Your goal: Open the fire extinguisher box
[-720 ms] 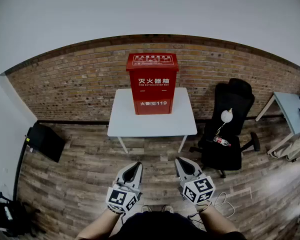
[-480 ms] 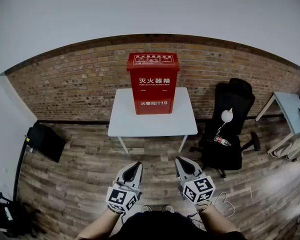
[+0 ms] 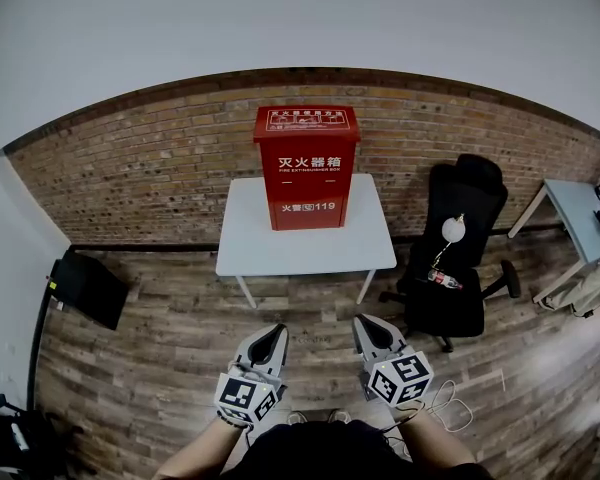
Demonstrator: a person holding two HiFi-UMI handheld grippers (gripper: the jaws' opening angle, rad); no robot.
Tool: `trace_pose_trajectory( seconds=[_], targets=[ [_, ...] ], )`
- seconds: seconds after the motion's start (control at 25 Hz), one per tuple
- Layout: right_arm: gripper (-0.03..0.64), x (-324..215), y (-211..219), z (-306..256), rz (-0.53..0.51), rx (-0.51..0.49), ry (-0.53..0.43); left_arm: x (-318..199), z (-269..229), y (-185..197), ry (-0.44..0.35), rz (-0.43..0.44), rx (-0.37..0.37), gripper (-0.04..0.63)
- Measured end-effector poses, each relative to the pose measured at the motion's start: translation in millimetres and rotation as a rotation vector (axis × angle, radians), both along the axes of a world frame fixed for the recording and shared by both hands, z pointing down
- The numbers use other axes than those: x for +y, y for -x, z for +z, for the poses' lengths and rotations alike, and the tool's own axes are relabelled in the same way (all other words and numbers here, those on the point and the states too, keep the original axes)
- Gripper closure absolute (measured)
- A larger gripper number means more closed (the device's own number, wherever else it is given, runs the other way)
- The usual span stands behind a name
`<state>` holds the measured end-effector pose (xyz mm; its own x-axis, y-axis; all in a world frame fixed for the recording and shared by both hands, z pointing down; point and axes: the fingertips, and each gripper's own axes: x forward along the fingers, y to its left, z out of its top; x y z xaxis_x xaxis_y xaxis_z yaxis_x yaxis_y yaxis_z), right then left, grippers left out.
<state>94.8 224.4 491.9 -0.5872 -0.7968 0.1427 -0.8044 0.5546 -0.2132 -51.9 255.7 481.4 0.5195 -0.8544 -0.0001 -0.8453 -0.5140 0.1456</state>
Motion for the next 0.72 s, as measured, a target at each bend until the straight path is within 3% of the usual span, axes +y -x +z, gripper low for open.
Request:
trace_pose_trajectory(
  seconds=[0.72],
  targets=[
    [0.598, -11, 34, 13, 0.088, 0.039, 0.037, -23, 16, 43, 0.016, 0.064, 0.019, 0.535]
  ],
)
